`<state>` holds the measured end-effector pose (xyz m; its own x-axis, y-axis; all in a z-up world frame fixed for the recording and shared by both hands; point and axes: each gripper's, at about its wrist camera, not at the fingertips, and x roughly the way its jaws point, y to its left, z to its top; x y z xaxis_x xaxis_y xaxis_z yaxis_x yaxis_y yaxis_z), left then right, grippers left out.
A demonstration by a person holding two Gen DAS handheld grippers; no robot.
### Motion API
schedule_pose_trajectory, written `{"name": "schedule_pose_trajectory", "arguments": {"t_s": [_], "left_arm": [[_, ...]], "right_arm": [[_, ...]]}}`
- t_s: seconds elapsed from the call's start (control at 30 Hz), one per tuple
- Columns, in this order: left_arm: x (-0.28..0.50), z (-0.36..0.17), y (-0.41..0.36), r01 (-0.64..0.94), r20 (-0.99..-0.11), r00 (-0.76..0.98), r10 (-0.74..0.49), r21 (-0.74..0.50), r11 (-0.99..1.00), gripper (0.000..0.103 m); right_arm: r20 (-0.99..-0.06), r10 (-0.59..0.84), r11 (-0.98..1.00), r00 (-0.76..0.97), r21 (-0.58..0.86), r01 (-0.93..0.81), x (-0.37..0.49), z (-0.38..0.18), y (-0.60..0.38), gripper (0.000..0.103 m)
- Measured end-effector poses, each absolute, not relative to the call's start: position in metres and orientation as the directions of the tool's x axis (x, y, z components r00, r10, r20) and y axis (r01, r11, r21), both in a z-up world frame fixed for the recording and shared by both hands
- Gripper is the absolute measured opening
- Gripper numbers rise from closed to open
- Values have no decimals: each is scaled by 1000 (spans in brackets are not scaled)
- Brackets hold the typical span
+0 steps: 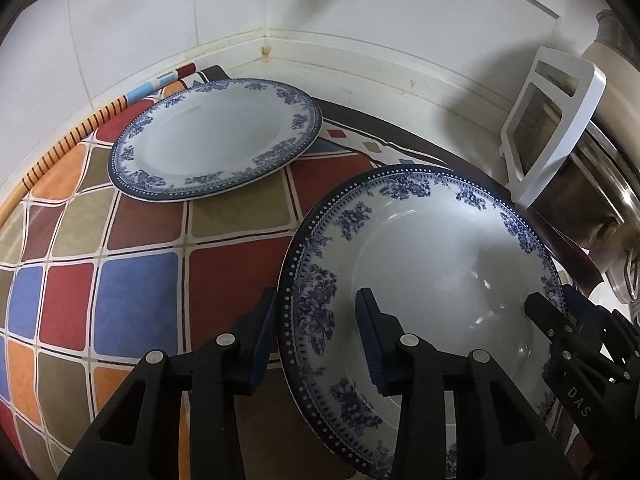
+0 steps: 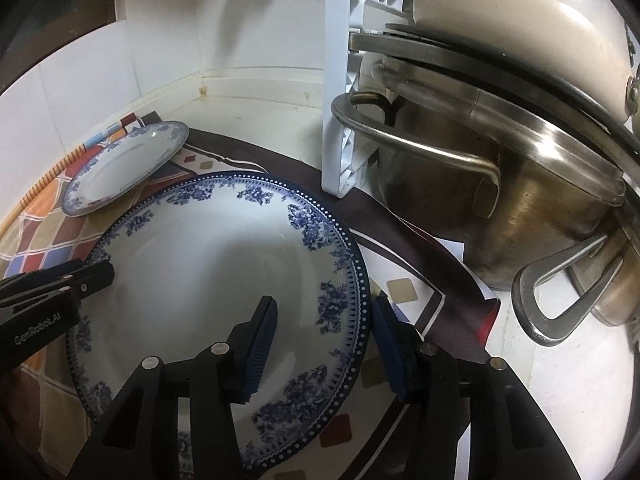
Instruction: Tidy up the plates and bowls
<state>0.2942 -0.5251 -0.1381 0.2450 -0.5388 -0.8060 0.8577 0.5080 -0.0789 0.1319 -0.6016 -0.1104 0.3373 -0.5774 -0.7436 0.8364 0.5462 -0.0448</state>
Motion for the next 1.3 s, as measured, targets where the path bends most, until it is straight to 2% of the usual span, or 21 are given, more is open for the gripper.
{"name": "schedule_pose_trajectory", "arguments": {"t_s": [0.27,0.43,0.73,1.3], "left_arm": [[295,-137,-526,860,-810,248,-532,-68,505,37],[293,-135,-519,855,-813,248,-527,-72,513,36],[288,-117,-495,841,-798,268,-540,-79,534,35],[266,-60,-417,761,-747,370,-553,-98,642,34]], "right_arm": [[-751,-573,548,328,-53,835,132,-114,-604,48],[-741,-593,551,316,-87,830,133,-113,-603,41],[-736,-590,569,332,-87,818,127,-105,-593,40],[-692,-575,639,436,-46,768,112,-57,-553,40]]}}
